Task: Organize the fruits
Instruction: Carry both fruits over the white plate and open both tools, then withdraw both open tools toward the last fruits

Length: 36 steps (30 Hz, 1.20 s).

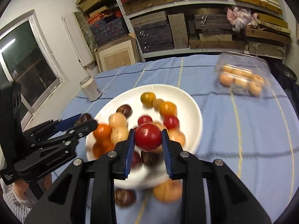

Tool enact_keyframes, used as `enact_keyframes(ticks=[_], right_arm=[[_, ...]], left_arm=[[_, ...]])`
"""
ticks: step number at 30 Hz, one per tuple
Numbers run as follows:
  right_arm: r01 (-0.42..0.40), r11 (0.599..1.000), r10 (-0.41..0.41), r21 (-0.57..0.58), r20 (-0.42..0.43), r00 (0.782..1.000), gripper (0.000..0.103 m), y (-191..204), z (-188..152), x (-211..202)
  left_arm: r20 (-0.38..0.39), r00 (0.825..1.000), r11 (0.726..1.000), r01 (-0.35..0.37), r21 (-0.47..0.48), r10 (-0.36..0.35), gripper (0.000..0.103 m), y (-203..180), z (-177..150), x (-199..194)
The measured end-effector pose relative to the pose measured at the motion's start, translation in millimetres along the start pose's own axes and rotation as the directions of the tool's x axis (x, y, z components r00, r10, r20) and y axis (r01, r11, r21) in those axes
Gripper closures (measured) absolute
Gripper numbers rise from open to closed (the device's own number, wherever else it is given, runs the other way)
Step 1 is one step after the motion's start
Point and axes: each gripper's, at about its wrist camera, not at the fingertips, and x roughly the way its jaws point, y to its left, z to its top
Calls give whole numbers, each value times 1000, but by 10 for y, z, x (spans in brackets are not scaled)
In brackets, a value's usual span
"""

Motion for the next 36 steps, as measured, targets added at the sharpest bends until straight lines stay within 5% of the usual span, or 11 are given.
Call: enact_keyframes(ticks=[7, 9, 11, 16, 20, 24, 29, 36], right_arm=[[57, 996, -61, -67, -65, 996, 73, -21, 276, 644], [69, 994, -73, -86, -54, 996, 66, -47, 263, 659], [78, 994, -80, -80, -28, 996, 63, -111, 238, 573], [37, 999, -37, 9, 15, 999, 57, -306, 82, 149], [41, 998, -43, 48, 57, 997, 46, -424, -253, -262], [27, 992, -33, 124, 53, 998, 43, -616, -641, -469], [41, 986, -44, 164, 15, 999, 42, -724, -931, -481], [46, 991, -49, 129, 14, 999, 38, -648, -949, -445]], left_arm=[[-92, 995, 999, 29, -33, -32, 62, 7, 351, 792], [-94, 995, 999, 26, -40, -30, 57, 25, 317, 863], [-75, 997, 998, 26, -66, -30, 47, 70, 292, 805], [-30, 999, 994, 26, -105, -30, 45, 171, 170, 366], [28, 999, 998, -36, -45, 37, 32, 54, -188, -145], [63, 994, 995, -97, 32, 94, 32, -191, -658, -450], [41, 993, 989, -110, 96, 107, 32, -519, -1098, -462], [6, 995, 989, -101, 104, 101, 32, -665, -1226, -297]])
